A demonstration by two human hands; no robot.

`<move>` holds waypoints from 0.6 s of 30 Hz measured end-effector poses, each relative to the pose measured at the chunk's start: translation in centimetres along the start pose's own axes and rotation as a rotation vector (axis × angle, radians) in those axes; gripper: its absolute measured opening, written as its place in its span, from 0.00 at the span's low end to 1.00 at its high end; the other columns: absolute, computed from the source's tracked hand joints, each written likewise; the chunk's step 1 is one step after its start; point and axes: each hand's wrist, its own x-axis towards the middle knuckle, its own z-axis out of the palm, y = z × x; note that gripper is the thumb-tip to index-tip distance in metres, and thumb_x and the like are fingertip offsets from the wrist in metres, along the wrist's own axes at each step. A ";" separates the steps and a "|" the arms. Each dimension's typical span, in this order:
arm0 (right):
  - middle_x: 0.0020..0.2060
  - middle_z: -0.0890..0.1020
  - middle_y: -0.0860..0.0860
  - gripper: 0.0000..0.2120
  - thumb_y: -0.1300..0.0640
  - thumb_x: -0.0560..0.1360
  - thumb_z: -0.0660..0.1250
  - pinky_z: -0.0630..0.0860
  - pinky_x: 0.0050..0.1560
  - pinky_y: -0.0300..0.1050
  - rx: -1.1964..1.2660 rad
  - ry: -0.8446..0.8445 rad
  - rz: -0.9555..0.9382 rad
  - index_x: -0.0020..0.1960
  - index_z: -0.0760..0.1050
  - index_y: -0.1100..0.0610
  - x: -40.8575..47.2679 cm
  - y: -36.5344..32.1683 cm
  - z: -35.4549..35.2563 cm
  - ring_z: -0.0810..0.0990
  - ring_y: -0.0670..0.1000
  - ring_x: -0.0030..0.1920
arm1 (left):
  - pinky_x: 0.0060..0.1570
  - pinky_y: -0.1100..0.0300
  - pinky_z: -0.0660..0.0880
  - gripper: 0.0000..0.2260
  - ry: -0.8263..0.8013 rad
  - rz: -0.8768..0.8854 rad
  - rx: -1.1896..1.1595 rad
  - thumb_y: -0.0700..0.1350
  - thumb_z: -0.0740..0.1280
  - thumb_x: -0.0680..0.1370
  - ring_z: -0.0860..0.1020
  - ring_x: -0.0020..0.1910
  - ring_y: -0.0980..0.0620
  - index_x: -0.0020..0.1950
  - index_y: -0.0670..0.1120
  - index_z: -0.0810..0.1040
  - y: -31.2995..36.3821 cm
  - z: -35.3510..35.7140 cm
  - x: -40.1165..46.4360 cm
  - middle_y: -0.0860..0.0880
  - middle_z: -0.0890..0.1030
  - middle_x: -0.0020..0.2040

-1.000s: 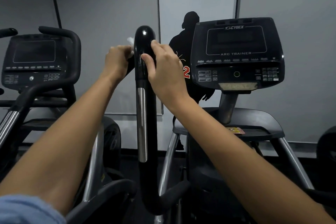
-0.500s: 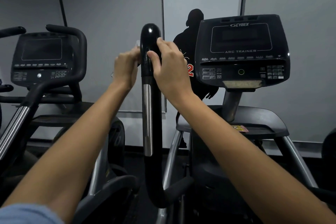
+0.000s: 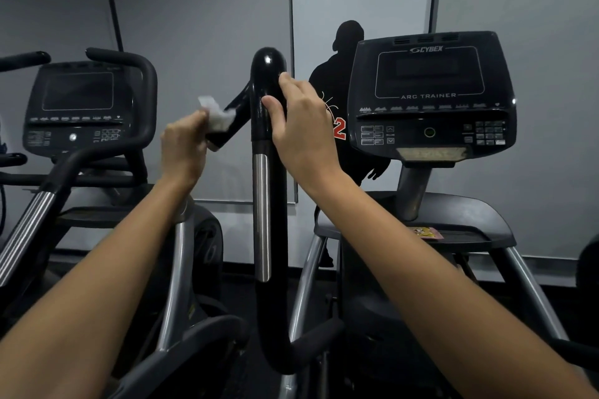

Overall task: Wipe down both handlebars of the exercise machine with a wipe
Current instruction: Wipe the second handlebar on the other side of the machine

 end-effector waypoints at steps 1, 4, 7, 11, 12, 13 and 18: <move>0.62 0.75 0.58 0.20 0.56 0.80 0.59 0.69 0.56 0.39 0.003 -0.002 0.001 0.69 0.66 0.64 0.0 0.0 0.0 0.76 0.56 0.58 | 0.42 0.47 0.78 0.07 0.048 -0.115 -0.136 0.35 0.62 0.77 0.79 0.40 0.43 0.52 0.38 0.78 1.0 0.0 1.3 0.39 0.81 0.43; 0.63 0.74 0.58 0.21 0.55 0.80 0.59 0.70 0.57 0.43 -0.004 0.000 0.002 0.69 0.66 0.64 0.1 0.1 0.1 0.76 0.57 0.59 | 0.40 0.56 0.74 0.07 0.021 -0.307 -0.487 0.41 0.63 0.77 0.75 0.37 0.53 0.45 0.40 0.79 4.9 0.2 5.4 0.47 0.78 0.38; 0.62 0.74 0.58 0.21 0.55 0.80 0.59 0.70 0.56 0.43 -0.007 0.002 0.000 0.69 0.66 0.64 0.1 0.1 0.1 0.76 0.57 0.59 | 0.37 0.60 0.76 0.05 -0.083 -0.349 -0.672 0.40 0.67 0.75 0.76 0.35 0.54 0.43 0.41 0.81 7.7 0.5 7.0 0.47 0.80 0.37; 0.63 0.74 0.58 0.21 0.55 0.80 0.59 0.70 0.56 0.40 0.002 0.011 -0.015 0.69 0.66 0.64 0.0 0.0 0.0 0.76 0.56 0.59 | 0.37 0.62 0.77 0.05 -0.071 -0.388 -0.675 0.40 0.68 0.75 0.78 0.35 0.54 0.40 0.44 0.81 8.5 0.3 7.4 0.48 0.81 0.36; 0.62 0.74 0.58 0.21 0.56 0.80 0.59 0.70 0.55 0.40 0.005 0.011 -0.018 0.69 0.65 0.64 0.0 0.1 0.0 0.76 0.56 0.58 | 0.36 0.63 0.77 0.06 -0.066 -0.379 -0.664 0.39 0.68 0.75 0.78 0.34 0.55 0.38 0.45 0.80 8.7 0.0 7.5 0.49 0.80 0.36; 0.61 0.75 0.58 0.21 0.56 0.80 0.59 0.70 0.54 0.40 0.010 0.013 -0.021 0.69 0.66 0.64 0.0 0.1 0.0 0.77 0.56 0.57 | 0.36 0.64 0.77 0.08 -0.063 -0.361 -0.657 0.39 0.67 0.76 0.78 0.34 0.56 0.37 0.47 0.79 8.9 -0.3 7.6 0.51 0.80 0.35; 0.59 0.75 0.59 0.20 0.56 0.79 0.60 0.71 0.53 0.40 0.016 0.017 -0.026 0.69 0.66 0.65 0.1 0.1 0.0 0.77 0.56 0.55 | 0.42 0.63 0.77 0.09 -0.051 -0.167 -0.544 0.36 0.62 0.77 0.77 0.36 0.60 0.46 0.45 0.82 9.5 -2.5 6.9 0.56 0.78 0.36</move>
